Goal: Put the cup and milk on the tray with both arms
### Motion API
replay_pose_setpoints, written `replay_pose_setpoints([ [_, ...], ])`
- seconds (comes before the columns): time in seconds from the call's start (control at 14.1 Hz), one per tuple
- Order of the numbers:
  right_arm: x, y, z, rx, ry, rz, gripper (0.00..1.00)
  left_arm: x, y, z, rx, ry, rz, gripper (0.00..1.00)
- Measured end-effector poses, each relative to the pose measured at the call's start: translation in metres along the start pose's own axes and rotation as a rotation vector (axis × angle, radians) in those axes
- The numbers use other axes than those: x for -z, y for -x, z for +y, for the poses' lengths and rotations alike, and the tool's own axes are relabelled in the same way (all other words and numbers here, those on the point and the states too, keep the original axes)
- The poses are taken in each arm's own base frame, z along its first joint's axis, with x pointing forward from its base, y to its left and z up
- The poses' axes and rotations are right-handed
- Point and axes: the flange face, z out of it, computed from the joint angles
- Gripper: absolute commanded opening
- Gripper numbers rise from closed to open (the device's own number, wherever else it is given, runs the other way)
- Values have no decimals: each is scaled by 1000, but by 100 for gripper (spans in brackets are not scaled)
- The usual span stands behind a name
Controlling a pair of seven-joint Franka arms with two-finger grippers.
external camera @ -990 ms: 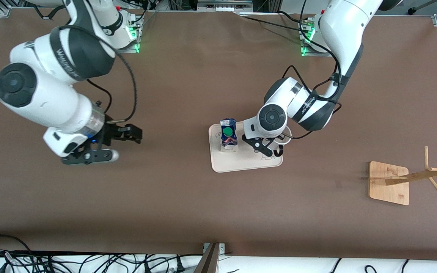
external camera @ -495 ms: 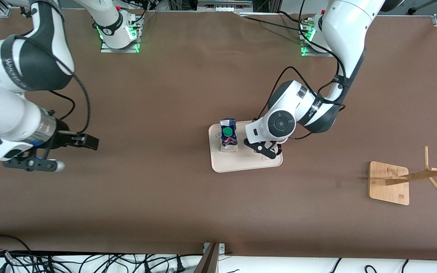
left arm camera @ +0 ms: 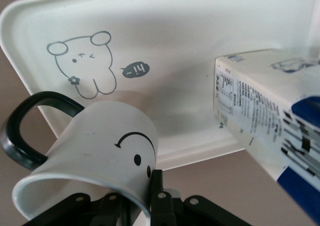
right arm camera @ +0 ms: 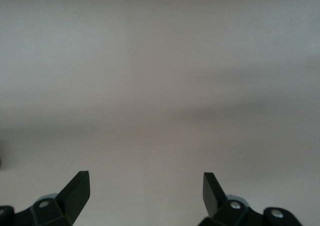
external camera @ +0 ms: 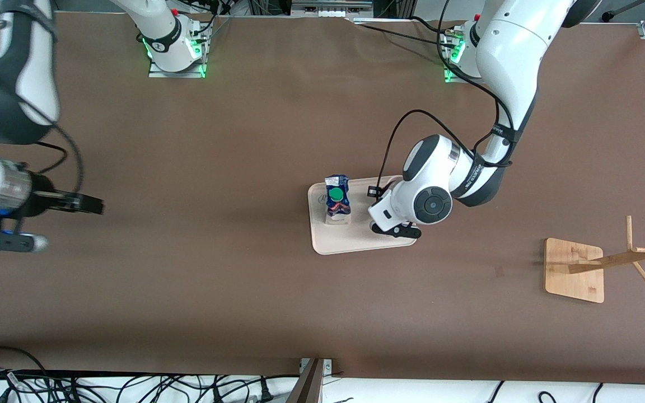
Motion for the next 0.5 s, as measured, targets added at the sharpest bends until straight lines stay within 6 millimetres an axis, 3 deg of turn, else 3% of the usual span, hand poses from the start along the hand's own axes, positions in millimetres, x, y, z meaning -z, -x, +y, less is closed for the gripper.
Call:
replay_pose_setpoints([
  [0.14, 14, 6, 28, -3, -24, 3, 100, -3, -4, -1, 74, 38, -16, 0],
  [0.5, 20, 10, 27, 3, -28, 10, 100, -3, -13, -4, 280, 85, -8, 0],
])
